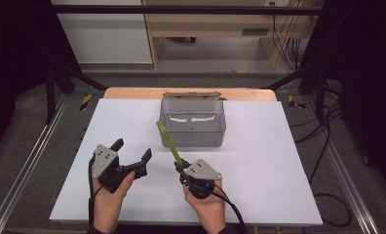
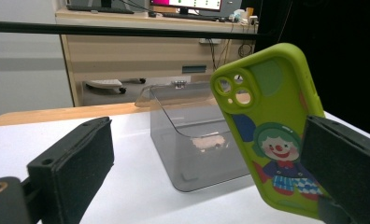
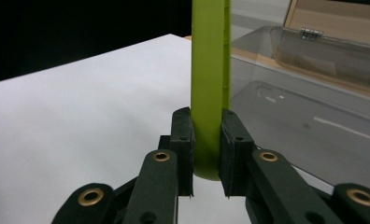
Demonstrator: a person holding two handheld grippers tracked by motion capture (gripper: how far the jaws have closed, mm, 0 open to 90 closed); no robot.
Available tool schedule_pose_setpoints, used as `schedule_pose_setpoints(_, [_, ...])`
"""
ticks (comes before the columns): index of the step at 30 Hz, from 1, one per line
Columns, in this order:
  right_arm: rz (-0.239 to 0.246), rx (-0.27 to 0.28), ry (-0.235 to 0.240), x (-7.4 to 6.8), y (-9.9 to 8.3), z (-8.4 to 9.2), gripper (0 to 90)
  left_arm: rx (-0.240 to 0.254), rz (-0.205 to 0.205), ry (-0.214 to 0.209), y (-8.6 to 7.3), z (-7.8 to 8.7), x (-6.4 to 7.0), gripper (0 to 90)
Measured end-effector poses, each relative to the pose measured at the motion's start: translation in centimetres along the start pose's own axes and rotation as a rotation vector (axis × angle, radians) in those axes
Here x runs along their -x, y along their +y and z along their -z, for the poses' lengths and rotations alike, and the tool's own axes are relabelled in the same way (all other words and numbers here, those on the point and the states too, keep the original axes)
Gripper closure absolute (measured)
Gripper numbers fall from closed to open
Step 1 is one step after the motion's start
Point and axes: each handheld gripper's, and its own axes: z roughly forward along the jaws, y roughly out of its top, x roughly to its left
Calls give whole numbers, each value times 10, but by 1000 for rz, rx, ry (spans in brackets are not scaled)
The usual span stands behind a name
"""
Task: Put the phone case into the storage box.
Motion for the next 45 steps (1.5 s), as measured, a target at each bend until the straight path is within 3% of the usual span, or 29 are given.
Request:
schedule_pose_setpoints(4, [10,-6,-37,-10,1,-5,778,-1,14,-1,1,3,1,30])
schedule_pose_setpoints(9, [11,25,-99,-25,3,-10,778,-3,20,-6,2,4,2,30])
schedule_pose_setpoints(12, [29,35,-146,-32,3,-10,778,-4,48,-22,1,3,5,30])
schedule_pose_setpoints(15, [4,42,-176,-35,0,-9,778,-9,40,-25,-1,0,13,33])
schedule_pose_setpoints(16, [20,37,-186,-38,0,-9,778,-11,36,-30,-2,-1,15,32])
schedule_pose_setpoints(21, [30,51,-198,-45,0,-7,778,-8,32,-33,-5,0,21,37])
schedule_pose_setpoints(24, [54,69,-203,-50,1,-7,778,-10,24,-34,-6,-1,25,85])
schedule_pose_setpoints(33, [54,90,-202,-58,-4,-12,778,18,54,-52,-4,1,24,95])
schedule_pose_setpoints(38, [76,79,-195,-63,-6,-15,778,34,84,-77,-4,2,23,224])
schedule_pose_setpoints(40, [90,83,-195,-64,-7,-16,778,27,117,-107,-5,2,22,279])
schedule_pose_setpoints(45, [128,93,-203,-68,-7,-17,778,-3,130,-128,-8,-1,21,427])
